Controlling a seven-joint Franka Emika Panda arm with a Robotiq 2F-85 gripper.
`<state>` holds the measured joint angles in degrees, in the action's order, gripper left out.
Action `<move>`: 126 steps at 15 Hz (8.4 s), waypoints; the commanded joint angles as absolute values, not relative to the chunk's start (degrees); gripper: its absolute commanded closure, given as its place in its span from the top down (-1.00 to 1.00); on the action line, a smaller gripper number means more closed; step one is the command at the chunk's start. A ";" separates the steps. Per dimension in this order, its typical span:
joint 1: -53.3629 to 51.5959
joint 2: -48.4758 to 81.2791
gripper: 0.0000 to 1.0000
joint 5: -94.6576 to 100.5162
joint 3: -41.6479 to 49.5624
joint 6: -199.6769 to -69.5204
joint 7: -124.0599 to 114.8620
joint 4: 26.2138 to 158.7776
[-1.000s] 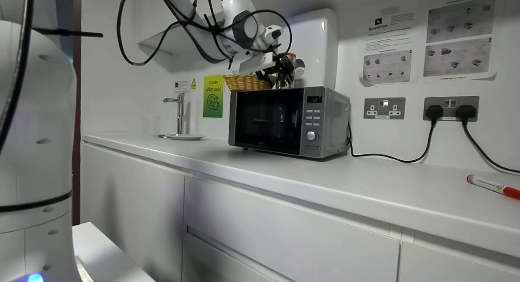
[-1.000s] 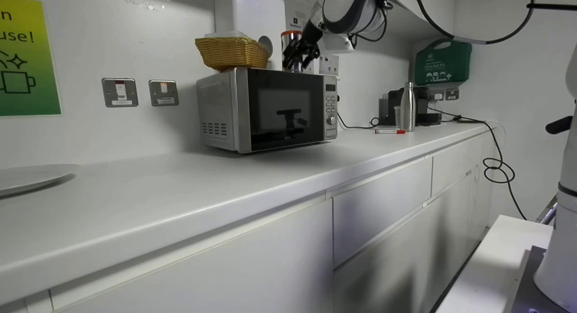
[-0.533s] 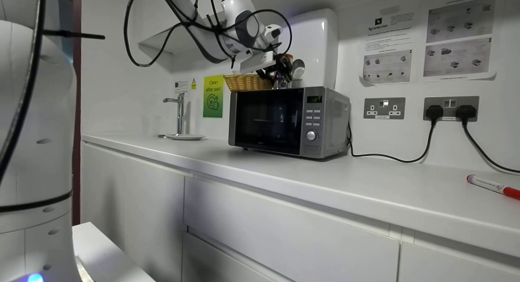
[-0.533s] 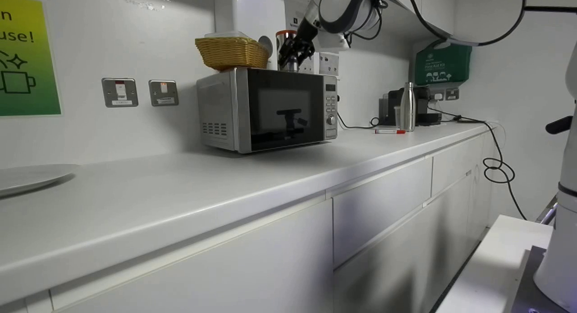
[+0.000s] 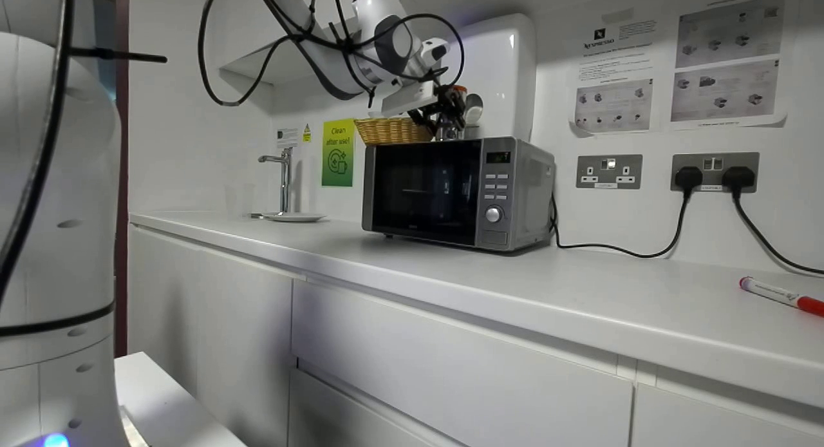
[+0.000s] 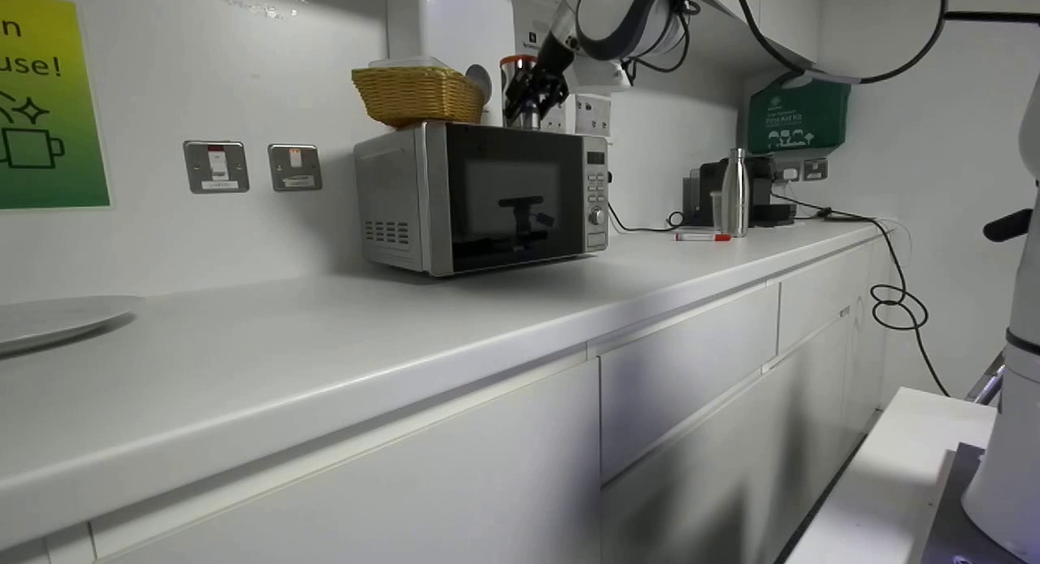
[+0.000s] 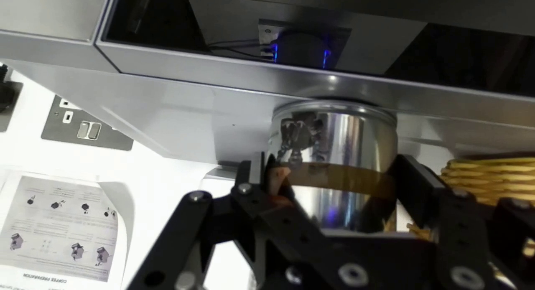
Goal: Put the things on top of the microwave onto the counter in front of the microwave
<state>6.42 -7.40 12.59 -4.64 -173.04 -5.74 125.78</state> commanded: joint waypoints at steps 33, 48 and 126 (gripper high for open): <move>9.35 -39.66 0.09 7.15 -2.37 -160.67 -8.79 160.63; 15.79 -38.92 0.09 10.18 -0.92 -144.07 -7.31 160.46; 5.49 -22.92 1.00 6.42 -5.53 -141.02 -14.03 157.93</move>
<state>10.43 -16.05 12.50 -9.06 -152.20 -20.24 158.22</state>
